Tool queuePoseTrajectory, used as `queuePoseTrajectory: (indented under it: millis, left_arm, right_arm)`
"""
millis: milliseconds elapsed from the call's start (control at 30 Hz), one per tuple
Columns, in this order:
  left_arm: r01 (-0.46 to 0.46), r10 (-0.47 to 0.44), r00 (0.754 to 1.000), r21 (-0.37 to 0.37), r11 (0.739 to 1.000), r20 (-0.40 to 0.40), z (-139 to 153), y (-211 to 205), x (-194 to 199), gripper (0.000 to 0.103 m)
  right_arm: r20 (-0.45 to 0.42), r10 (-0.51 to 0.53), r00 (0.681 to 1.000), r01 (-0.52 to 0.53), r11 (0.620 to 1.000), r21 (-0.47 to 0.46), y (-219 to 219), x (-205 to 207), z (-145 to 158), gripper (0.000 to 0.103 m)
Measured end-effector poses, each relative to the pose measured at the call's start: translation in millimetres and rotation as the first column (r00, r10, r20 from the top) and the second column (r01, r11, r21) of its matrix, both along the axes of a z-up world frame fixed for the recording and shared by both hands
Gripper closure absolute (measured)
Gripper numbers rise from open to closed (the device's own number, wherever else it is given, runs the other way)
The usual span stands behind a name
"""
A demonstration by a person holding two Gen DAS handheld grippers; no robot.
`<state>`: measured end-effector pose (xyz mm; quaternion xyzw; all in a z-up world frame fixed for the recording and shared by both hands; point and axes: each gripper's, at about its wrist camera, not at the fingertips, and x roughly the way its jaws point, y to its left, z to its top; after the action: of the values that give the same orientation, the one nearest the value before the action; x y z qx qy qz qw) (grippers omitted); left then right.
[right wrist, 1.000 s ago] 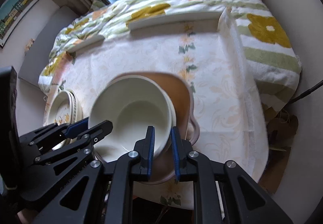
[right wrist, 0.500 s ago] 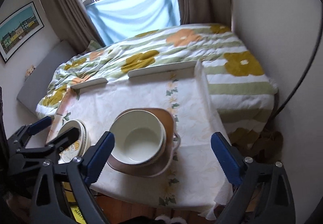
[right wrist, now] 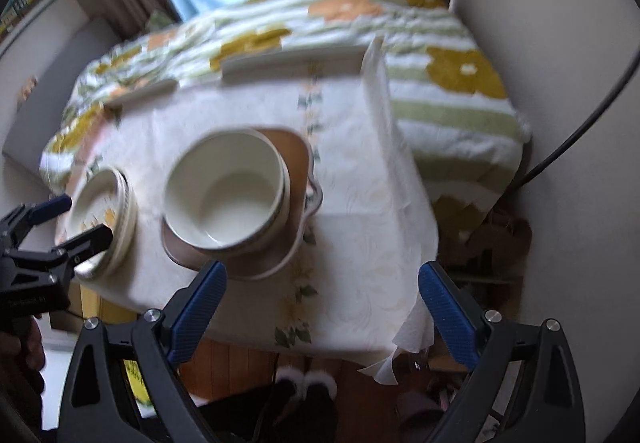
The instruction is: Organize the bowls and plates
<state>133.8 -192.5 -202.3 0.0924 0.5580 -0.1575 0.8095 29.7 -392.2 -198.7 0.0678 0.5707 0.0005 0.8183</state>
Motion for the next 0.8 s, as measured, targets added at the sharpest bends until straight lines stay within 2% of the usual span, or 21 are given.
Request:
queuePoseTrajectory:
  millis: [100, 167, 200, 300, 367, 500, 567, 600, 667, 733, 767, 800]
  left_arm:
    - [0.04, -0.039, 0.996, 0.015, 0.999, -0.079, -23, -7, 15, 0.001]
    - [0.056, -0.054, 0.992, 0.018, 0.998, -0.111, -34, -11, 22, 0.002]
    - [0.063, -0.06, 0.99, 0.021, 0.998, -0.125, -38, -13, 25, 0.003]
    - [0.093, -0.084, 0.982, 0.044, 0.995, -0.17, -54, -24, 31, 0.013]
    - [0.115, -0.104, 0.975, 0.046, 0.992, -0.195, -61, -31, 33, 0.022]
    - [0.147, -0.133, 0.963, 0.044, 0.988, -0.233, -75, -44, 39, 0.039]
    - [0.163, -0.146, 0.958, 0.048, 0.985, -0.245, -83, -50, 41, 0.053]
    - [0.169, -0.153, 0.955, 0.041, 0.985, -0.253, -86, -53, 42, 0.056]
    - [0.178, -0.163, 0.951, 0.034, 0.983, -0.262, -91, -57, 43, 0.07]
    - [0.196, -0.18, 0.947, 0.036, 0.98, -0.265, -95, -64, 43, 0.077]
    - [0.203, -0.186, 0.946, 0.037, 0.979, -0.264, -96, -67, 42, 0.085]
    - [0.204, -0.19, 0.945, 0.029, 0.978, -0.266, -97, -68, 42, 0.087]
  right_arm:
    - [-0.07, 0.029, 0.997, -0.028, 1.0, 0.002, -1, 16, -20, 0.009]
    - [-0.113, 0.053, 0.992, -0.052, 0.999, 0.009, 1, 27, -33, 0.015]
    - [-0.127, 0.062, 0.99, -0.061, 0.998, 0.01, 2, 30, -37, 0.019]
    - [-0.193, 0.112, 0.975, -0.111, 0.994, 0.02, 8, 42, -52, 0.021]
    - [-0.22, 0.144, 0.965, -0.145, 0.989, 0.011, 13, 47, -59, 0.024]
    - [-0.252, 0.197, 0.948, -0.197, 0.98, 0.024, 20, 56, -70, 0.044]
    - [-0.264, 0.216, 0.94, -0.213, 0.976, 0.039, 22, 60, -77, 0.05]
    - [-0.265, 0.22, 0.939, -0.216, 0.975, 0.047, 22, 60, -79, 0.054]
    - [-0.263, 0.226, 0.938, -0.214, 0.974, 0.077, 20, 61, -84, 0.06]
    - [-0.254, 0.229, 0.94, -0.213, 0.973, 0.091, 20, 61, -86, 0.068]
    - [-0.25, 0.234, 0.939, -0.218, 0.972, 0.092, 21, 61, -87, 0.072]
    - [-0.246, 0.239, 0.939, -0.224, 0.97, 0.091, 23, 61, -87, 0.077]
